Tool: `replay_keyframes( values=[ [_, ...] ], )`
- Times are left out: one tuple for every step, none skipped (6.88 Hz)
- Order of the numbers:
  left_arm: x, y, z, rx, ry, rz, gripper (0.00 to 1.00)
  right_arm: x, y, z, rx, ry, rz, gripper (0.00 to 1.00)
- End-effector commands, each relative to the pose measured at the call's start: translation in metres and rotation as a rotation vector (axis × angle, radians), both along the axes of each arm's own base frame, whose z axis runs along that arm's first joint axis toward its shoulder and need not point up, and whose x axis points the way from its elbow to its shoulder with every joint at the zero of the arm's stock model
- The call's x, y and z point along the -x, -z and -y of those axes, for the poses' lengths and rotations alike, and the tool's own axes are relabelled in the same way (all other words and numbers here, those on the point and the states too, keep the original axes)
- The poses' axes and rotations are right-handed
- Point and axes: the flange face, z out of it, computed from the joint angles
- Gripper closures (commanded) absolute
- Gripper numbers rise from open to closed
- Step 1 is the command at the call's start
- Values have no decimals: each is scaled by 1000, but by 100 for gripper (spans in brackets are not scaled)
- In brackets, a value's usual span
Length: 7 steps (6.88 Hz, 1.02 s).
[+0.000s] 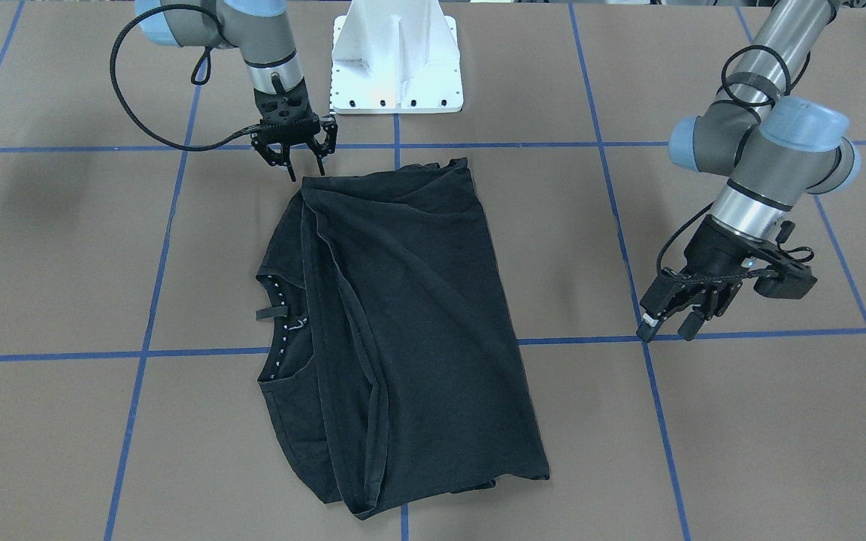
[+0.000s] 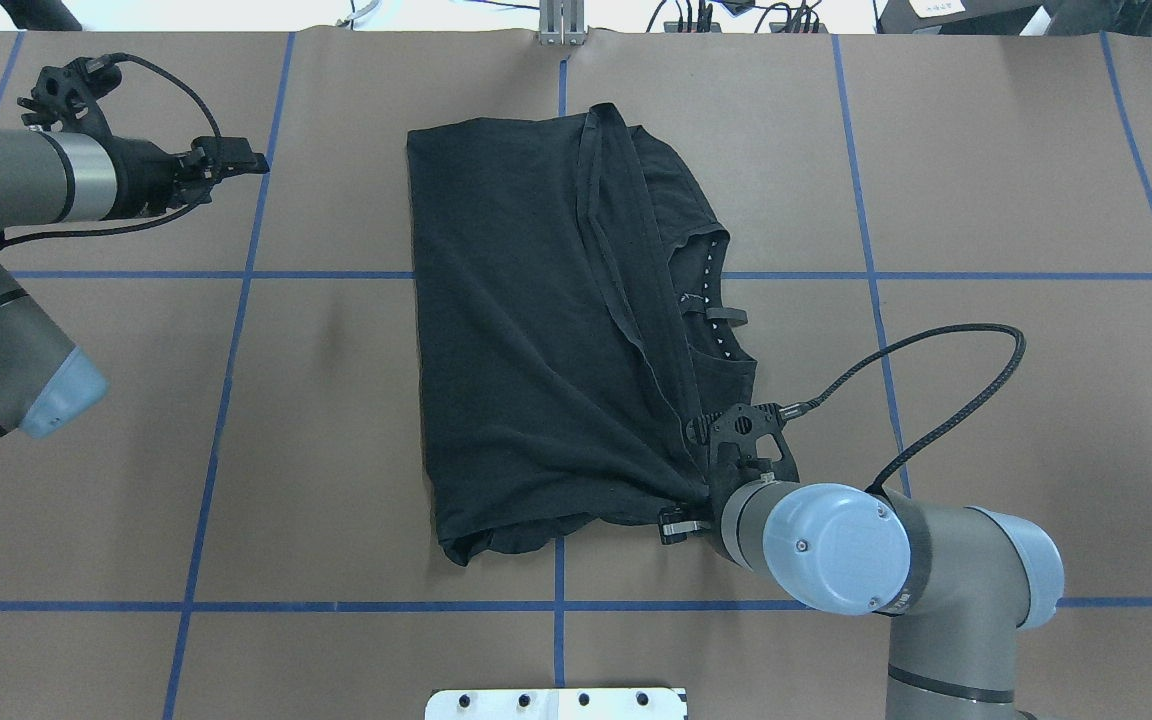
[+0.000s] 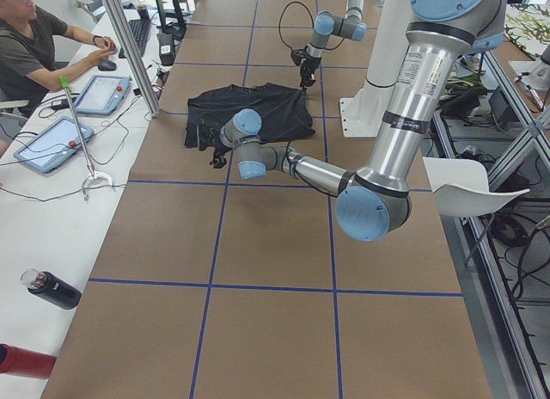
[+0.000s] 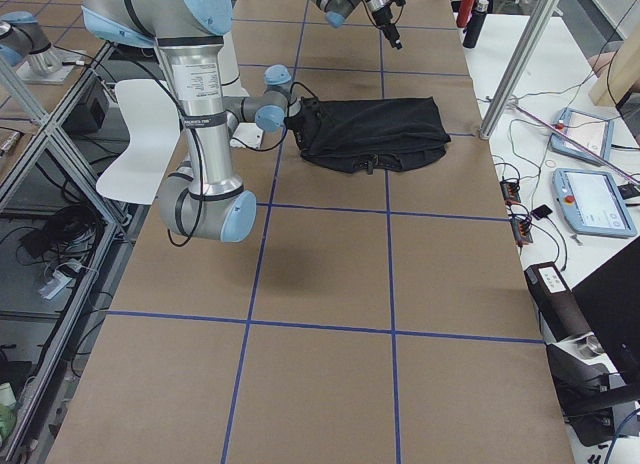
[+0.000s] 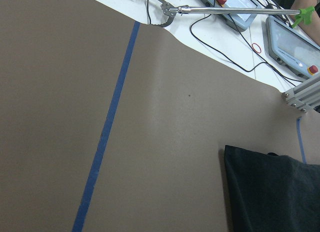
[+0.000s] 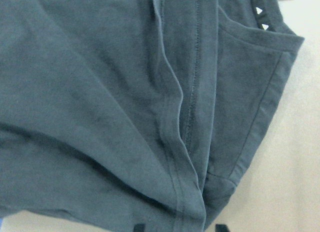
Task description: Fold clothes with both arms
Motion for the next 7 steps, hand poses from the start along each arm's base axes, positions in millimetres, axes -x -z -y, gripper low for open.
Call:
replay_keyframes(
  values=[
    [0,0,0,0,0,0,5,-1,6,-1,322,-274,141,45],
    [0,0,0,0,0,0,5,-1,7,0,444,-375,189,47],
    [0,2,0,-2,0,-2,5,1,6,-1,500,-425,203,47],
    [0,1,0,-2,0,-2,5,1,0,2,494,-442,195,46],
    [1,1,0,-2,1,-2,4,5,-5,4,486,-455,185,43],
    [1,1,0,-2,1,-2,4,10,-7,4,481,-455,177,40],
    [0,2,0,-4,0,-3,4,10,-9,6,473,-463,176,38]
  ],
)
